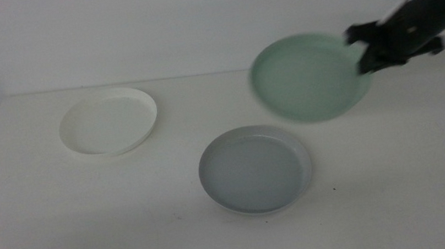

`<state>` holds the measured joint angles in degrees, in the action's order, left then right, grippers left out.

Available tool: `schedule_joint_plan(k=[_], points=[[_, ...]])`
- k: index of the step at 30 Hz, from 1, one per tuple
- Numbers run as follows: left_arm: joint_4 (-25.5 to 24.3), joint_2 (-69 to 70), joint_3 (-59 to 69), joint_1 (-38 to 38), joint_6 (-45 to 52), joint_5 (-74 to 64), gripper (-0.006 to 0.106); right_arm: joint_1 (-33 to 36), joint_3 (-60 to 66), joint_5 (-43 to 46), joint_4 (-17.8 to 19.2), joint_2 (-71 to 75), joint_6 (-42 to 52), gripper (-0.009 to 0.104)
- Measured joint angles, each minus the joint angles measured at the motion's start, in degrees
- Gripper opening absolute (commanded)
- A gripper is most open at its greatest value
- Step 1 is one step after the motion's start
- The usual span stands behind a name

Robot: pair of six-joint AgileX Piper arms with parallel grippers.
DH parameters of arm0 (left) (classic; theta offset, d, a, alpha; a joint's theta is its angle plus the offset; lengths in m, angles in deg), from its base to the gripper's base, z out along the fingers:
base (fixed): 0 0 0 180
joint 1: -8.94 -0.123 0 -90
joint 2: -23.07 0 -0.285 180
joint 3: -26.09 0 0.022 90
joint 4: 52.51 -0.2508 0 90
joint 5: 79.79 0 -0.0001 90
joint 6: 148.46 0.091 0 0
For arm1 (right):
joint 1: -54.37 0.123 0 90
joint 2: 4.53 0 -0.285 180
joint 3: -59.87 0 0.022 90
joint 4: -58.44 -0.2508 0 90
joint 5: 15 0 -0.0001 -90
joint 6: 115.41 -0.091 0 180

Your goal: Stack the three bowls on top of each other.

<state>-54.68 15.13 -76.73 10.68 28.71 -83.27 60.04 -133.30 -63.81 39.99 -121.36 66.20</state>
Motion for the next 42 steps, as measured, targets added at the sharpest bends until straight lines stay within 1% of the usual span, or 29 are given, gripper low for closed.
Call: schedule_joint_plan(k=[5,10,22,34,35,36,38,40,42], points=[[0.08,0.0,0.0,0.0,0.0,0.0,0.094,8.76,1.17,-0.97,0.0,-0.94,-1.2,-0.002],[0.08,0.0,0.0,0.0,0.0,0.0,0.094,13.15,1.17,0.12,0.0,-3.25,-2.23,-0.002],[0.08,0.0,0.0,0.0,0.0,0.0,0.094,13.66,1.58,0.35,0.1,-7.23,-4.04,-0.002],[0.23,0.0,0.0,0.0,0.0,0.0,0.094,13.66,1.58,-2.19,0.33,-8.18,-4.13,-0.002],[0.23,0.0,0.0,0.0,0.0,0.0,0.094,13.66,1.58,-2.3,0.33,-8.18,-4.13,-0.001],[0.23,0.0,0.0,0.0,0.0,0.0,0.094,13.66,1.58,-2.41,0.33,-8.18,-4.13,0.008],[0.23,0.0,0.0,0.0,0.0,0.0,0.094,13.66,1.58,-2.51,0.33,-8.18,-4.13,0.02],[0.23,0.0,0.0,0.0,0.0,0.0,0.094,13.66,1.58,-2.6,0.33,-8.26,-4.13,0.036],[0.23,0.0,0.0,0.0,0.0,0.0,0.094,13.66,1.58,-2.6,0.33,-8.26,-4.02,0.048]])
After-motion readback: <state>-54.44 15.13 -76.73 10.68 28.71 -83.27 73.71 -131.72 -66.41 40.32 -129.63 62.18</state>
